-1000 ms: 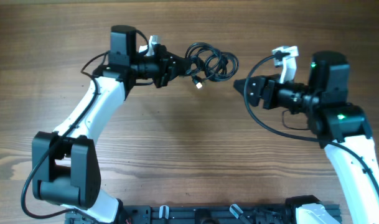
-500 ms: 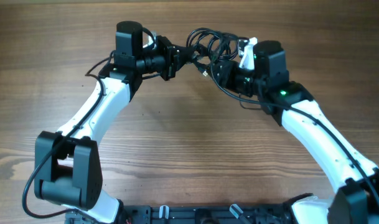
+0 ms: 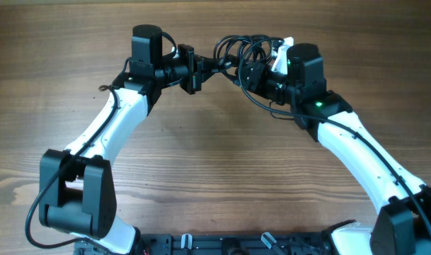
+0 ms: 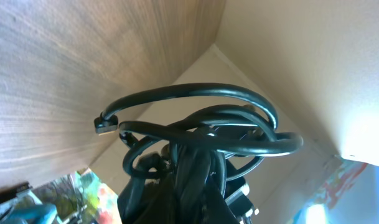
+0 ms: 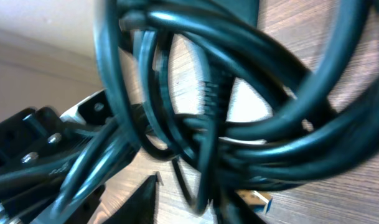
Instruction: Untangle cables
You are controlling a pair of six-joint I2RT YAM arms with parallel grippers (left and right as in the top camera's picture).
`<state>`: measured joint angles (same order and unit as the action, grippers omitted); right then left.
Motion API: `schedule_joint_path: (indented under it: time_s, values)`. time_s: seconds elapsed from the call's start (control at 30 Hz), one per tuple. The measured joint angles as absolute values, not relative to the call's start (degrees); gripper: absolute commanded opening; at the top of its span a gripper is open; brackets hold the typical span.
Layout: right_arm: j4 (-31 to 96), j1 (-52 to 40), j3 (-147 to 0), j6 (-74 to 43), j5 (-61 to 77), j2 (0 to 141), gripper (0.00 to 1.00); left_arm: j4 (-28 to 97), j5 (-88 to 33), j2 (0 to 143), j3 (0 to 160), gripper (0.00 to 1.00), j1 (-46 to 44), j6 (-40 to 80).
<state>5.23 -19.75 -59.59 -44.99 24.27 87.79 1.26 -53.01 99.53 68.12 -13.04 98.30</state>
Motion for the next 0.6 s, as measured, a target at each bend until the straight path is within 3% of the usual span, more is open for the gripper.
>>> schedule_joint_path:
  time_s: [0.1,0.37,0.6]
  values:
    - [5.0,-19.7,-59.6,-45.1,23.7,88.6,0.04,1.3,-54.0,99.5,68.1,0.04,-13.0,99.4]
    - [7.9,-19.7,-59.6,-42.7,25.5,87.9,0.04,1.4,-54.3,99.5,68.1,0.04,-13.0,99.2]
    - [23.5,-18.0,-59.5,-36.0,26.1,70.1,0.04,1.3,-55.9,99.5,68.1,0.04,-9.7,89.0]
